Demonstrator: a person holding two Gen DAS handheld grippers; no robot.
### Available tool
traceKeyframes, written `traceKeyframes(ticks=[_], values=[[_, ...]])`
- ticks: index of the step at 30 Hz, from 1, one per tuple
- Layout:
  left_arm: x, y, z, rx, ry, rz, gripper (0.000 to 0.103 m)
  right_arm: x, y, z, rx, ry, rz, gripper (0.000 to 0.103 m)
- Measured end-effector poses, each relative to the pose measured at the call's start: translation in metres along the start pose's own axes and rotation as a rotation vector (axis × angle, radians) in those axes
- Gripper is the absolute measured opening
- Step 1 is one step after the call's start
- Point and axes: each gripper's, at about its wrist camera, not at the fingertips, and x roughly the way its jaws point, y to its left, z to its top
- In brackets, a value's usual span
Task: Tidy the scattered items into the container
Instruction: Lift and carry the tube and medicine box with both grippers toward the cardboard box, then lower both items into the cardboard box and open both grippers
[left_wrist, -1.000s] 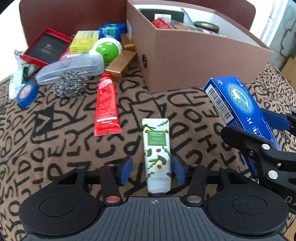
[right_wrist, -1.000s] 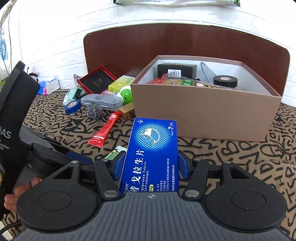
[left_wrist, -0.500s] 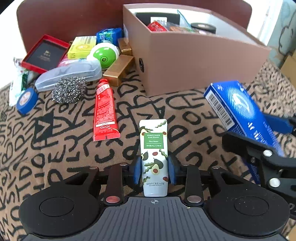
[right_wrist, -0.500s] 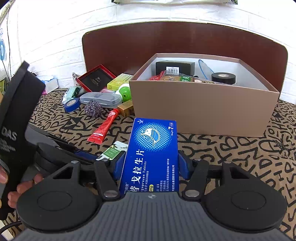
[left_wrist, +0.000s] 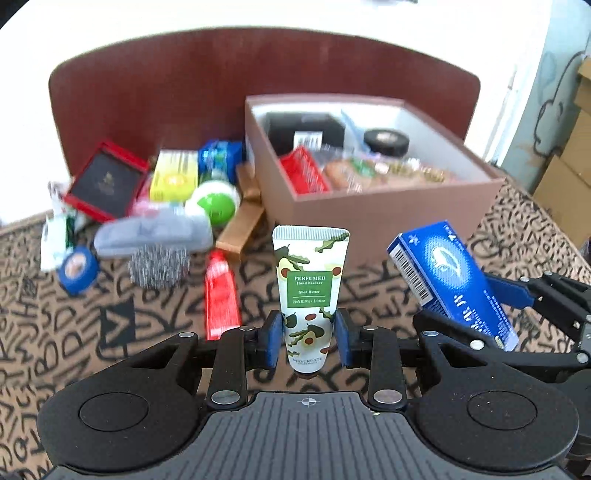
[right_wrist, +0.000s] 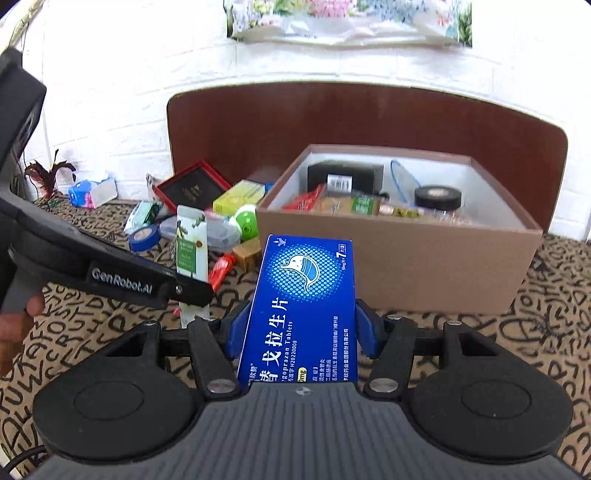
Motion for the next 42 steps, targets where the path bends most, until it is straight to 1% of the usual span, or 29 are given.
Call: traceKeyframes(ticks=[4,12,16,20,23,28,36,42], values=[[-0.008,-0.006,0.018,0.019,-0.035,-0.009,0.029,-0.003,-0.004,0.012,-0.015,-0.036,-0.014,0.063],[-0.018,-0.023,0.065,0.038,-0.102,-0.075,0.029,-0.007,-0.022,0.044,-0.049,-0.126,-0.071,0.063],[-0.013,-0.034,0.094,0.046,-0.125,-0.1,0.029,0.001,-0.043,0.061,-0.057,-0.154,-0.115,0.063],[0.001,-0.05,0.121,0.069,-0.13,-0.122,0.03,0.02,-0.077,0.08,-0.054,-0.159,-0.175,0.063],[0.018,-0.062,0.141,0.081,-0.122,-0.139,0.03,0.039,-0.101,0.092,-0.056,-0.144,-0.216,0.063],[0.055,-0.073,0.169,0.078,-0.088,-0.169,0.03,0.076,-0.137,0.102,-0.064,-0.089,-0.273,0.063],[0.14,-0.074,0.202,0.035,0.01,-0.186,0.03,0.133,-0.171,0.118,-0.081,-0.013,-0.278,0.063],[0.184,-0.07,0.224,0.042,0.032,-0.159,0.031,0.18,-0.185,0.133,-0.108,0.042,-0.277,0.063]])
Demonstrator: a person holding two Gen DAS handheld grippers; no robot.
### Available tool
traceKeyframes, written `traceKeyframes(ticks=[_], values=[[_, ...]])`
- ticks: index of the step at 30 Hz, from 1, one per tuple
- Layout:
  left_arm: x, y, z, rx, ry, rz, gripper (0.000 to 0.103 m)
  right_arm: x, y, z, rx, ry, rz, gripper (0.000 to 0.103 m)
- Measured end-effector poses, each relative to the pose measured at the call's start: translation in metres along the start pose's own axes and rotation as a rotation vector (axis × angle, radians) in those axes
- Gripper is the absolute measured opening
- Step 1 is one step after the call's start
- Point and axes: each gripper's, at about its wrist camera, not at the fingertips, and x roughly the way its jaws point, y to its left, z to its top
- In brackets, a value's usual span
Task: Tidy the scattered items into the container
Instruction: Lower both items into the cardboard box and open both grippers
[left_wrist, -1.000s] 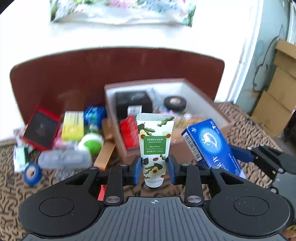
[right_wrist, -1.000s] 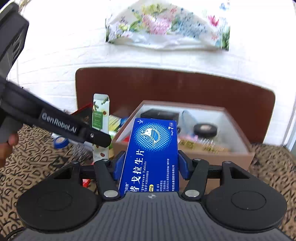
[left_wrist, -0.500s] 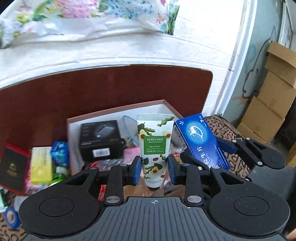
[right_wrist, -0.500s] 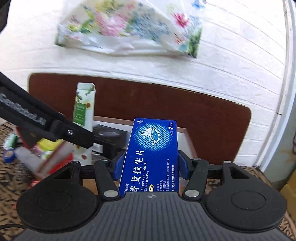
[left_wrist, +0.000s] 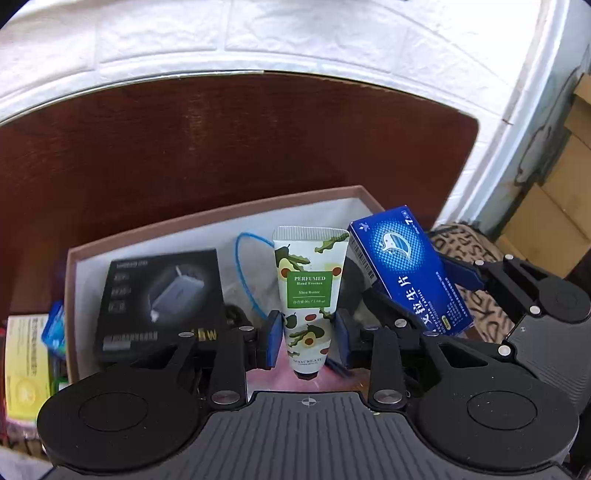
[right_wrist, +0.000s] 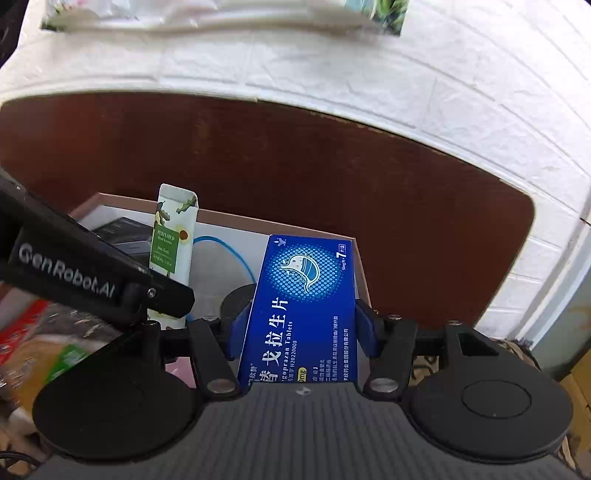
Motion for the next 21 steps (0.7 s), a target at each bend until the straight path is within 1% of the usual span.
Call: traceKeyframes(ticks=[1,2,3,4,5,6,7,8,9,10,12,14,16,20,21], values=[[0.004,0.002,0.003,0.004,-0.001,0.007,0.032,0.007,0.0,0.003,-0.01,0.008,0.002,0.063],[0.009,0.003,0.005,0.009,0.0,0.011,0.036,0.013,0.001,0.004,-0.016,0.015,0.002,0.063],[0.014,0.004,0.007,0.011,-0.004,0.012,0.048,0.018,0.002,0.005,-0.023,0.022,-0.002,0.064],[0.016,0.005,0.008,0.014,-0.015,0.02,0.048,0.023,0.002,0.006,-0.031,0.028,-0.006,0.063],[0.017,0.006,0.008,0.02,-0.032,0.032,0.053,0.027,0.003,0.007,-0.04,0.035,-0.008,0.063],[0.017,0.006,0.008,0.029,-0.05,0.044,0.067,0.029,0.004,0.008,-0.047,0.055,-0.008,0.067],[0.016,0.006,0.008,0.035,-0.061,0.05,0.074,0.03,0.004,0.007,-0.049,0.06,-0.008,0.075],[0.013,0.006,0.006,0.039,-0.076,0.05,0.085,0.027,0.004,0.006,-0.054,0.046,-0.01,0.078],[0.008,0.006,0.004,0.046,-0.099,0.047,0.089,0.023,0.005,0.004,-0.064,0.032,-0.019,0.084],[0.002,0.004,0.001,0.059,-0.124,0.046,0.09,0.018,0.006,0.002,-0.075,0.021,-0.027,0.092],[-0.008,0.001,-0.006,0.081,-0.166,0.048,0.098,0.01,0.009,-0.003,-0.094,0.004,-0.038,0.098],[-0.016,-0.003,-0.014,0.087,-0.189,0.059,0.102,0.0,0.013,-0.007,-0.11,0.009,-0.033,0.099],[-0.022,-0.007,-0.021,0.086,-0.194,0.057,0.103,-0.011,0.016,-0.013,-0.119,0.007,-0.021,0.102],[-0.037,-0.015,-0.04,0.085,-0.202,0.063,0.103,-0.036,0.024,-0.023,-0.132,-0.019,-0.006,0.103],[-0.04,-0.016,-0.043,0.082,-0.203,0.069,0.103,-0.036,0.027,-0.02,-0.139,-0.022,-0.005,0.103]])
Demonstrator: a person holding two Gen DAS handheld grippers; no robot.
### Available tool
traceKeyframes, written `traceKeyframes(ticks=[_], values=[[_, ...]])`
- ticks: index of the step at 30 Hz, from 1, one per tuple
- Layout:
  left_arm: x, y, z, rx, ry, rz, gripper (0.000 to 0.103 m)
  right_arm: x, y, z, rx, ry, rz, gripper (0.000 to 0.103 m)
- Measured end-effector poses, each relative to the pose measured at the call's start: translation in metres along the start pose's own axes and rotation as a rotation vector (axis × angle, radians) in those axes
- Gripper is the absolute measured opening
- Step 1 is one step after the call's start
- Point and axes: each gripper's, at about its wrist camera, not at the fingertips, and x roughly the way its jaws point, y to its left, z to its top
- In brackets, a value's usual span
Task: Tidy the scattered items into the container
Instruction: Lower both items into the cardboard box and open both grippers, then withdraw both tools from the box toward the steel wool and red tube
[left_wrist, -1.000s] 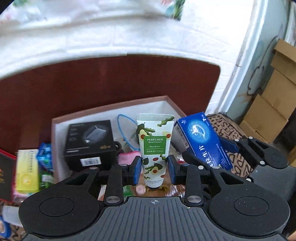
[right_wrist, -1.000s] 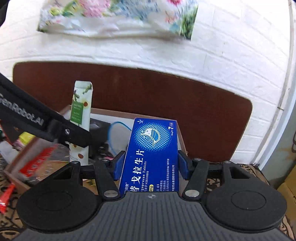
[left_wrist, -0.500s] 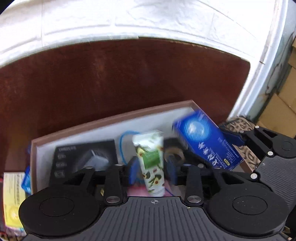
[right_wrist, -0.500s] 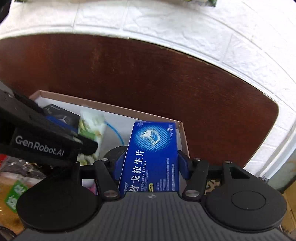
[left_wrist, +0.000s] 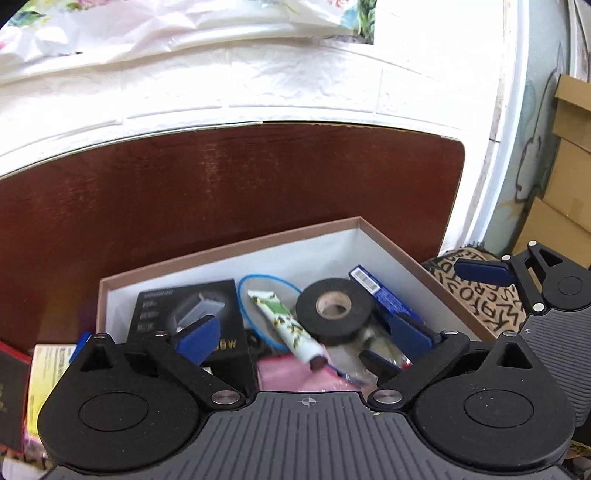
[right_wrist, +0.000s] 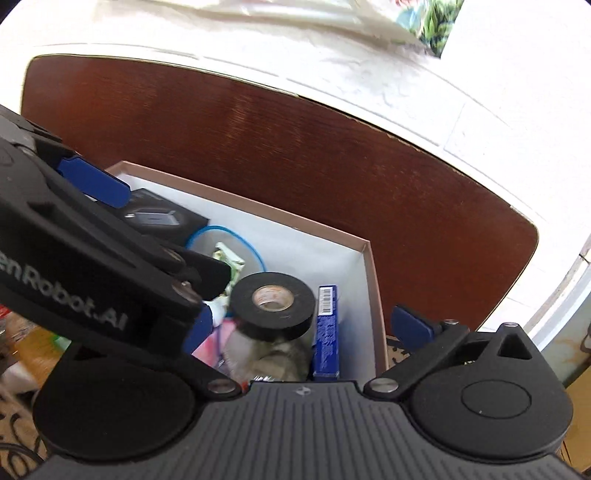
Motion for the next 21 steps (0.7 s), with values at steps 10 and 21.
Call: traceKeyframes(ticks=[10,21], values=[[-0.058,-0.007,-0.032,-0.048,-0.025,0.046,0.103,-0.066,0.013,-0.011,0.088,-0.057,0.033,0.103],[-0.139,0.005,-0.077,-0.11,-0.06,0.065,0.103,-0.135,0.057,-0.031,0.112,-0.143,0.1,0.103]])
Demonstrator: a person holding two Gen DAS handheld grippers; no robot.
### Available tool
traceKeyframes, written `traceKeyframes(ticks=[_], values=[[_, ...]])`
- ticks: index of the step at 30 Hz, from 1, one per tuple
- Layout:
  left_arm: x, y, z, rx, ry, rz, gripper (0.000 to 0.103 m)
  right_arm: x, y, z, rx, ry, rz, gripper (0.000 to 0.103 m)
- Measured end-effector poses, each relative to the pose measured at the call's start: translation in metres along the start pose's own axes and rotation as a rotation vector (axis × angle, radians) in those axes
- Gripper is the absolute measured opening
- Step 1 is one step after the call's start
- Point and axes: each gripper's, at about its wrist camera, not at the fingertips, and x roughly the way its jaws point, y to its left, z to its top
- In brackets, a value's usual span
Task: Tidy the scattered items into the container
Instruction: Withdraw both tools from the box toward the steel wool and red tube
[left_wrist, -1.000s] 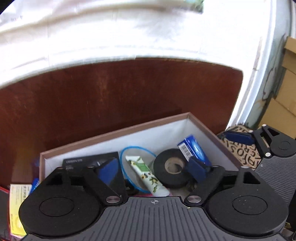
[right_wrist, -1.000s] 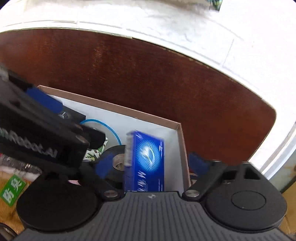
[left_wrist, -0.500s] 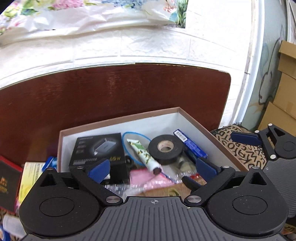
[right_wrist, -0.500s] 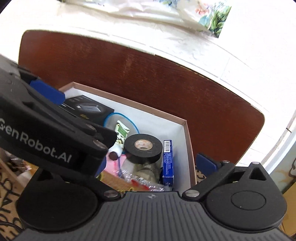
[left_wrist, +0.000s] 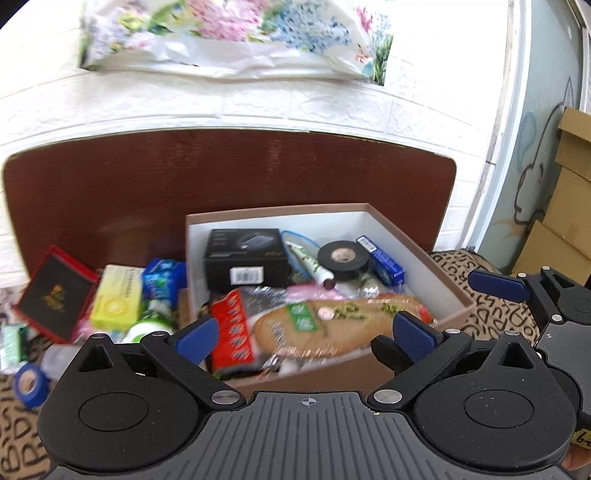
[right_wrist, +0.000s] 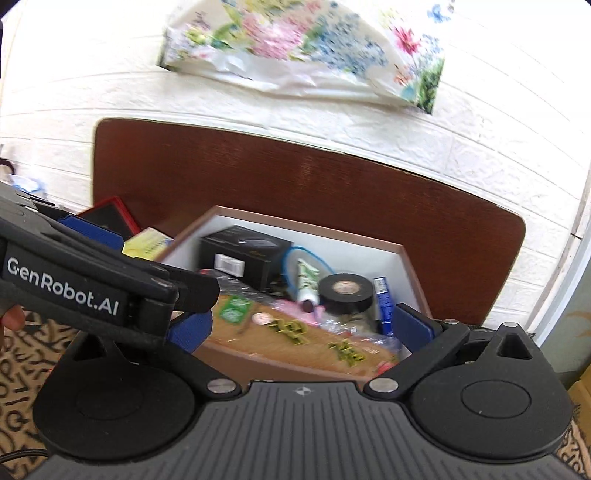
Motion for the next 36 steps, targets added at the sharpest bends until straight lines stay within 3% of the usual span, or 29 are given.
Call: traceKeyframes(ticks=[17,23,28,36], values=[[-0.085,0.065,-0.095,-0.12,0.053,0.097,0.103,-0.041,0.107,-0.042,-0.045,0.029,0.143,0.103],[-0.085,0.098,-0.115,-0.222,0.119,0.078,0.103,-0.036,0.137,-0.047,-0.04,0.055,0.223,0.103],[-0.084,0.119,-0.121,-0.249,0.114,0.107,0.103,-0.022,0.155,-0.048,-0.031,0.086,0.262,0.103],[-0.061,0.153,-0.121,-0.319,0.137,0.144,0.103,0.007,0.17,-0.052,-0.013,0.143,0.267,0.102]])
